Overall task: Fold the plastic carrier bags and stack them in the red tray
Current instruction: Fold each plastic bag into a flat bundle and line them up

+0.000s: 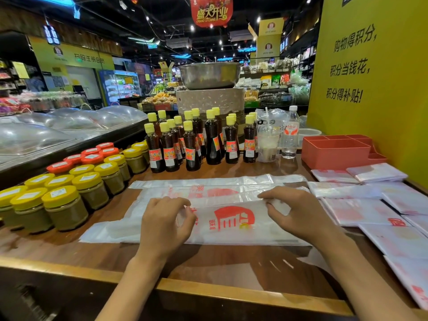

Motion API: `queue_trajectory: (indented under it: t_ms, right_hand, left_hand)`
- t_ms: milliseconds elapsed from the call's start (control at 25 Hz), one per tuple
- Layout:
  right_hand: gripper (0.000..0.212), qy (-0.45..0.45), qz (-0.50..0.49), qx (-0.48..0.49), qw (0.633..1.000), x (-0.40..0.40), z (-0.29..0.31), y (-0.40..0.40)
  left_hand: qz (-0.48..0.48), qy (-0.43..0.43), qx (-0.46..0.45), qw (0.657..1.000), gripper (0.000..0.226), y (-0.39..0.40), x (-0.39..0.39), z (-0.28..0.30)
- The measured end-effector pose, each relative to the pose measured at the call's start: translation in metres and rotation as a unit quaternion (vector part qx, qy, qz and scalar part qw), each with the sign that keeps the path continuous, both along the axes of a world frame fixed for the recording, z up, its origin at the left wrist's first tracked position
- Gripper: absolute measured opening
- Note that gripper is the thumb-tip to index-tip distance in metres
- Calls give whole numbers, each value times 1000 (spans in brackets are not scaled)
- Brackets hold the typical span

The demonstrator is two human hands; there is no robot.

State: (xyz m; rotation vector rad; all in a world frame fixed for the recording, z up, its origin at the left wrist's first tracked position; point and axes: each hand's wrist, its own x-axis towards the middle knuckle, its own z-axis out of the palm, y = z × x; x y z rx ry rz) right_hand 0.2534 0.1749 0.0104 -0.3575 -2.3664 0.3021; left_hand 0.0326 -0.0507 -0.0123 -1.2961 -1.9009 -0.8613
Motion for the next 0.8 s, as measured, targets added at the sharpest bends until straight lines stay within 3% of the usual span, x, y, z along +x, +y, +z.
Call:
queue_trajectory:
  t_ms: [120,200,320,400,520,640,800]
  right_hand:
    - [33,2,-35,31,999,-14,-2,3]
    - [38,-29,-62,82,994,-27,-6,1]
    - [57,-232,-99,51,966,-36,-21,-4]
    - [77,-328,-91,11,940,-34,-31,-5]
    - [73,-327,-62,-6,943,-32,-34,-6]
    - [69,-274,-3,38,961,-35,-28,-21]
    - [68,-283,89,57,953,-38,-32,-40]
  left_hand:
    - [30,41,-19,999,18,10,-6,2]
    - [50,34,-70,996,36,18,-9,-1]
    - [11,-34,-192,981,53,22,-6,-8]
    - [-32,-92,-307,947,60,25,-7,-15]
    - [-34,-135,-413,900,62,25,-6,-21]
    - [-53,-120,-400,907,65,21,1,-19]
    - [-74,-77,-354,929,72,21,7,-13]
